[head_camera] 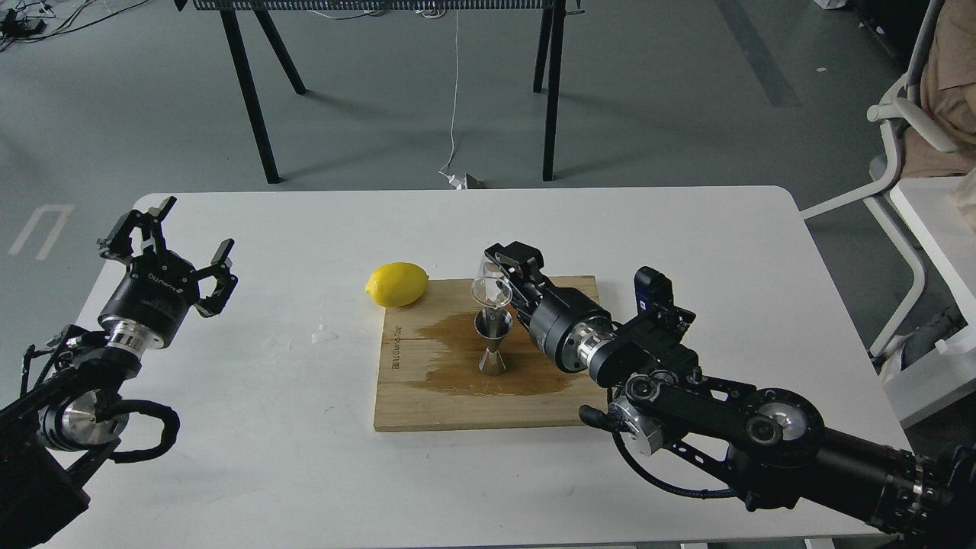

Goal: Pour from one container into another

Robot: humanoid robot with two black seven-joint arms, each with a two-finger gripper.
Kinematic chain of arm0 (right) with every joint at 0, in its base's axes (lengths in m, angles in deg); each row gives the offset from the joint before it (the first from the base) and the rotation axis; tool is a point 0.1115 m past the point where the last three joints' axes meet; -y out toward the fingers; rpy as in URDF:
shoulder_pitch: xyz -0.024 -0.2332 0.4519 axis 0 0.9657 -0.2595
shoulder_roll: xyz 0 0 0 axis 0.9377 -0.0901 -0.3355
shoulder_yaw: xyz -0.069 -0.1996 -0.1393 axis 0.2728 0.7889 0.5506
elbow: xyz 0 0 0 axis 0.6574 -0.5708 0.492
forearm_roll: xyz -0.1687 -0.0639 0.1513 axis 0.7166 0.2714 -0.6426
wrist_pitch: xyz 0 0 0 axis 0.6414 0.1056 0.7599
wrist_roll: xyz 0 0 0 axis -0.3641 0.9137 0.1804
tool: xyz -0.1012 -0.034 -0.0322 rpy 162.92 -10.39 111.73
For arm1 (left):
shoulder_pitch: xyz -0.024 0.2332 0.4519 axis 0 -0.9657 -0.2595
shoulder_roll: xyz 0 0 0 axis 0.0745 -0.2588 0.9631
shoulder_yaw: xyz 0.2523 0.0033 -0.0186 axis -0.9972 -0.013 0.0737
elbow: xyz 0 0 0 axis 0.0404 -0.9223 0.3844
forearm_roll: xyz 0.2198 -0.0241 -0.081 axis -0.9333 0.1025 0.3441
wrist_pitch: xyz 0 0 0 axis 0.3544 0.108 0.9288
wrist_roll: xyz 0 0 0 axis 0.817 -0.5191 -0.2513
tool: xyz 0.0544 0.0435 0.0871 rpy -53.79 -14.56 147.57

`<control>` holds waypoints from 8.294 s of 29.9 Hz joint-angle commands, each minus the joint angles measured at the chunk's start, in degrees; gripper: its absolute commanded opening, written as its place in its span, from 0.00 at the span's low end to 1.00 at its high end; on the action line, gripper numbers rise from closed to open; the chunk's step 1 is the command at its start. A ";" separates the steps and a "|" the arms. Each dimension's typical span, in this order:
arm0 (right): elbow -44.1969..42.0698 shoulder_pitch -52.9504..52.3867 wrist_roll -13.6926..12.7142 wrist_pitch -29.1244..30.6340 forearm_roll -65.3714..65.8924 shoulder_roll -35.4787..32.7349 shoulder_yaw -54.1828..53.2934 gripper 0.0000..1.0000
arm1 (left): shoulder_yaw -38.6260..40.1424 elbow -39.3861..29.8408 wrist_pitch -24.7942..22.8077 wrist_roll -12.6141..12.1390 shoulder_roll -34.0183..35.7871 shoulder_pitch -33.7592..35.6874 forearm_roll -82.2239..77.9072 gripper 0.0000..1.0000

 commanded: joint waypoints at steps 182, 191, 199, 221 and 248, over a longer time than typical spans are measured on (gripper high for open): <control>-17.87 31.52 4.63 16.61 -56.95 4.31 -57.89 0.50 | -0.09 0.08 0.00 -0.01 -0.09 -0.44 0.00 0.90; -18.66 30.99 4.63 16.52 -56.95 4.66 -57.81 0.50 | -0.09 0.70 0.00 -0.01 -0.62 -0.44 0.00 0.90; -19.28 30.46 4.72 16.44 -56.95 4.66 -57.45 0.51 | -0.09 0.70 0.00 -0.01 -0.62 -0.44 0.00 0.90; -20.07 30.37 4.72 16.44 -56.86 4.92 -57.10 0.54 | -0.18 0.70 0.00 -0.01 -0.88 -0.44 0.00 0.90; -15.42 32.75 4.28 16.88 -56.95 4.48 -57.19 0.97 | -0.09 0.70 0.00 -0.01 -0.88 -0.44 0.00 0.90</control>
